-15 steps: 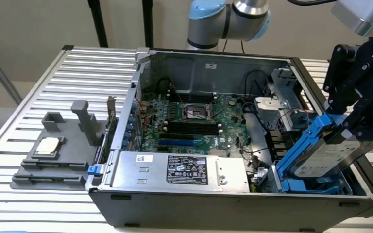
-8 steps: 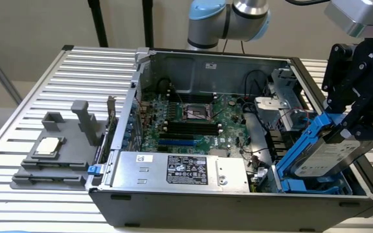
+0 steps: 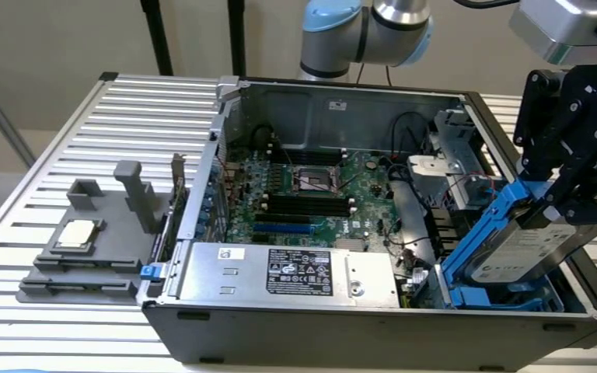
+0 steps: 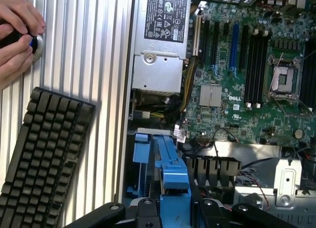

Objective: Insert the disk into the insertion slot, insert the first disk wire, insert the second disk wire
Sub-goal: 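Insert the disk into the insertion slot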

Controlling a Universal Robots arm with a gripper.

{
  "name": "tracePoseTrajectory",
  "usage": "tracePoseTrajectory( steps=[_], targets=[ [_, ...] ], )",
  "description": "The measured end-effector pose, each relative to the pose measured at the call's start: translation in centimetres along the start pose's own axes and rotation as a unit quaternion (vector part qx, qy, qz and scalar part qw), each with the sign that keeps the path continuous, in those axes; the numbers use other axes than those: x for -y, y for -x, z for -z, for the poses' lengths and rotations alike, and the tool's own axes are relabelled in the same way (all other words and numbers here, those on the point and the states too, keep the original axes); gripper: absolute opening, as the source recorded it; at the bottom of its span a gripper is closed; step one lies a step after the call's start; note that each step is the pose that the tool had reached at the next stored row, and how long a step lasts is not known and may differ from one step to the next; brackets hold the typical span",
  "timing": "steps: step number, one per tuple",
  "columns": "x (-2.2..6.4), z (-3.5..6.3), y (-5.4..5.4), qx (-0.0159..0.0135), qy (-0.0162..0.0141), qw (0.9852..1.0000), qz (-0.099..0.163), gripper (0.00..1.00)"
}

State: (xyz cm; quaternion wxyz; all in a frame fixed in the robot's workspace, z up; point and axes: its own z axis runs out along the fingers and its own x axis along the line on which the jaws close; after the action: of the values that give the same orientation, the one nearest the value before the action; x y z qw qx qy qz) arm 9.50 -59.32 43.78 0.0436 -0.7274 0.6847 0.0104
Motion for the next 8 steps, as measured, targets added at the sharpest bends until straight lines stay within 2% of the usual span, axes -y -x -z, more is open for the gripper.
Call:
tracePoseTrajectory(
  steps=[3, 8],
  targets=[
    [-0.18, -0.03, 0.03, 0.0002, -0.0023, 1.0000, 0.000, 0.32],
    [-0.22, -0.04, 0.10, 0.0001, -0.0025, 1.0000, 0.000, 0.32]
  ],
)
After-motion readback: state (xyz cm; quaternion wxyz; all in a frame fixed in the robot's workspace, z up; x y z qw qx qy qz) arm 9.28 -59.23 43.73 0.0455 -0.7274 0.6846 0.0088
